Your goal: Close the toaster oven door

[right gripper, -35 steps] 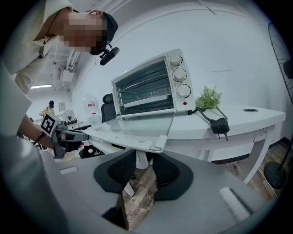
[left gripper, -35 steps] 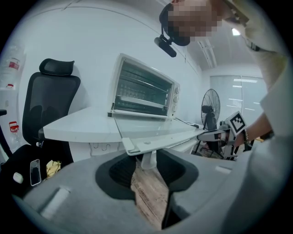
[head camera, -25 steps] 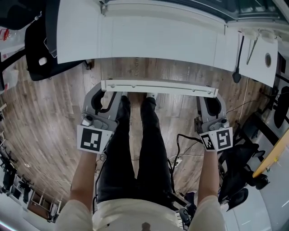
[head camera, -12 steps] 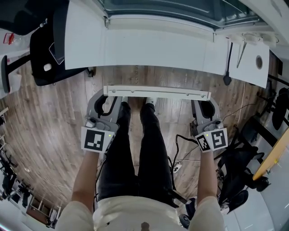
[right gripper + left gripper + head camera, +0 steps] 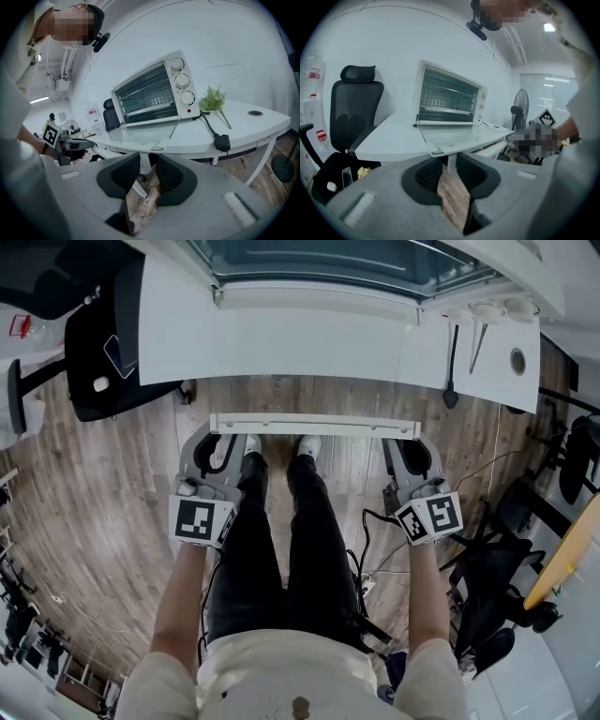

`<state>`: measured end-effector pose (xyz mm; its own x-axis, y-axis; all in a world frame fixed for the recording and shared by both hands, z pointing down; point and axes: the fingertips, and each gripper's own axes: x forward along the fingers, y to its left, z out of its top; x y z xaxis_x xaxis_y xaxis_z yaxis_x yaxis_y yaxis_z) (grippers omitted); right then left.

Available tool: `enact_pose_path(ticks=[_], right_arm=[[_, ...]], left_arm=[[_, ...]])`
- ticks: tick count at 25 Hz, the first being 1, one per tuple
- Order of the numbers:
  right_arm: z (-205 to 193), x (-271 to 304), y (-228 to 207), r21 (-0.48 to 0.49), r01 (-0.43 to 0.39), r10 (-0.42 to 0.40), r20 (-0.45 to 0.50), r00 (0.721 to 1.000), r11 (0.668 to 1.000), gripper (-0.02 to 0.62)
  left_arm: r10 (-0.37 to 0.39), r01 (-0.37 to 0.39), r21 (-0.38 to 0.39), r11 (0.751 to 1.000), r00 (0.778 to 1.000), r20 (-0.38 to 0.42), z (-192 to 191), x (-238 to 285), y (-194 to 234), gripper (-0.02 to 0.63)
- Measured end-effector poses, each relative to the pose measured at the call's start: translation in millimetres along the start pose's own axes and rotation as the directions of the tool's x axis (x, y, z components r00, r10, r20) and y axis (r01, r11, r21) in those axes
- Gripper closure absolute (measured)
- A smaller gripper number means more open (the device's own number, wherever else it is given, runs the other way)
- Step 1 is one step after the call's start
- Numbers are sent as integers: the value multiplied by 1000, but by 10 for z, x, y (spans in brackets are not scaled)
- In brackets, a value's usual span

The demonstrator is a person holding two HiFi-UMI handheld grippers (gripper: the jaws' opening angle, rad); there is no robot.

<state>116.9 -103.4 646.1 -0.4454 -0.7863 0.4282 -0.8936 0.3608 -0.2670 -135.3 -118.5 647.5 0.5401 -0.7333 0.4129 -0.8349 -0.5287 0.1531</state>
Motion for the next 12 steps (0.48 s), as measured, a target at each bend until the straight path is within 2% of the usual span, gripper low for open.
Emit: enact_pose_path(ticks=[12], right_arm=[[171,-107,40,54,-21,23,-29,999,998,477]], left_arm=[[26,-28,-42,999,999,-30,194,-85,-23,513]])
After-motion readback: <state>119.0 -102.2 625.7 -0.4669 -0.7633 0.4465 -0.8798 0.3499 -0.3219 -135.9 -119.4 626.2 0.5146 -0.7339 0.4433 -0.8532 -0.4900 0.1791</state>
